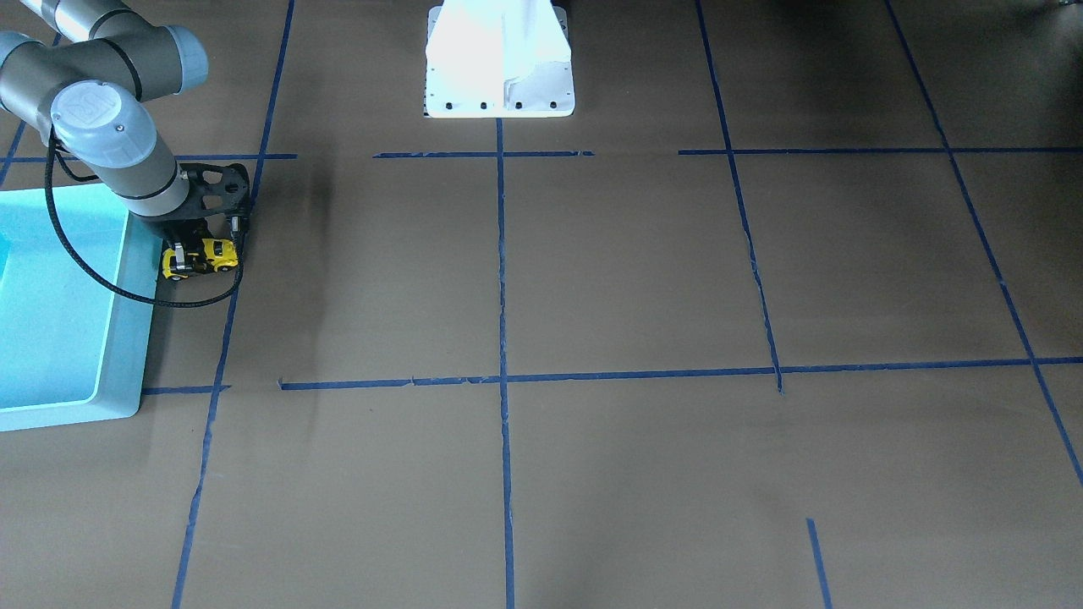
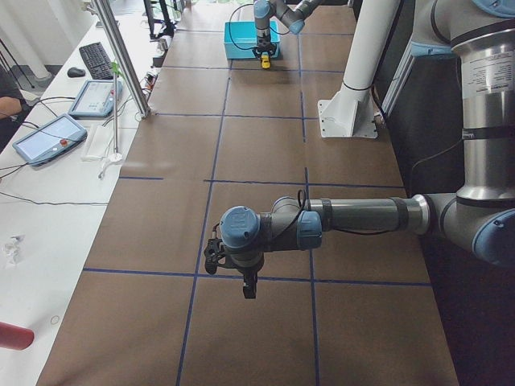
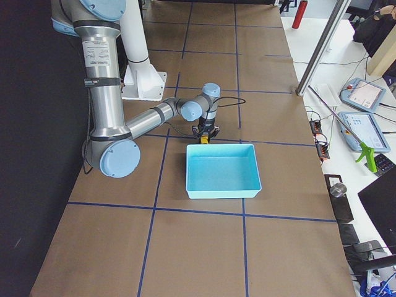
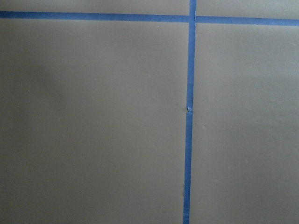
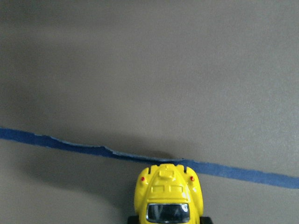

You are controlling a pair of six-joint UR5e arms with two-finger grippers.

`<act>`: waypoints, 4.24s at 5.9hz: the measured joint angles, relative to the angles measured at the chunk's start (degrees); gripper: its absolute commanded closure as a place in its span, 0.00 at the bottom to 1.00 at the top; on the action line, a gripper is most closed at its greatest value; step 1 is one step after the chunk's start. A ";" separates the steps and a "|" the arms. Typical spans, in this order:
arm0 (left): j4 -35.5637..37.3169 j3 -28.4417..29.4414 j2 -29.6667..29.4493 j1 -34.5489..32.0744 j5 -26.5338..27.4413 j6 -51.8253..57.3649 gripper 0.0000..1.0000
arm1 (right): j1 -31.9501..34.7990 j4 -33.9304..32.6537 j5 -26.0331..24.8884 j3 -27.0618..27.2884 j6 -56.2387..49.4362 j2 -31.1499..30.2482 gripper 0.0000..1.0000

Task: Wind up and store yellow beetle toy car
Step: 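Close the right gripper around the yellow car, then lift the car with the right gripper and carry it over the bin, then lower the held car into the light-blue bin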

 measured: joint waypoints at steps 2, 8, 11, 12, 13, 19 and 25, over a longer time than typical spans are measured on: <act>-0.02 0.00 -0.05 -0.06 0.00 0.02 0.00 | 1.82 -9.83 0.44 5.54 0.02 4.06 1.00; -0.32 -1.28 -0.67 -2.68 -0.04 0.29 0.00 | 19.89 -27.24 1.30 10.76 -17.91 2.36 1.00; -0.38 -2.13 -0.55 -4.35 0.25 0.20 0.00 | 21.07 -8.72 4.22 0.43 -17.20 -3.59 1.00; -0.37 -2.16 -0.47 -4.42 0.20 0.20 0.00 | 21.00 -5.34 4.54 -2.67 -16.53 -3.75 1.00; -0.37 -2.47 -0.31 -4.53 0.13 0.19 0.00 | 20.92 -1.14 4.63 -6.51 -15.86 -3.64 1.00; 0.11 -3.10 -0.54 -5.80 0.70 -0.06 0.00 | 15.63 8.49 4.87 -12.29 -7.15 -3.47 0.97; 0.17 -1.97 -0.36 -6.65 0.70 -0.16 0.00 | 16.54 7.29 5.45 -10.09 -7.39 -3.96 0.00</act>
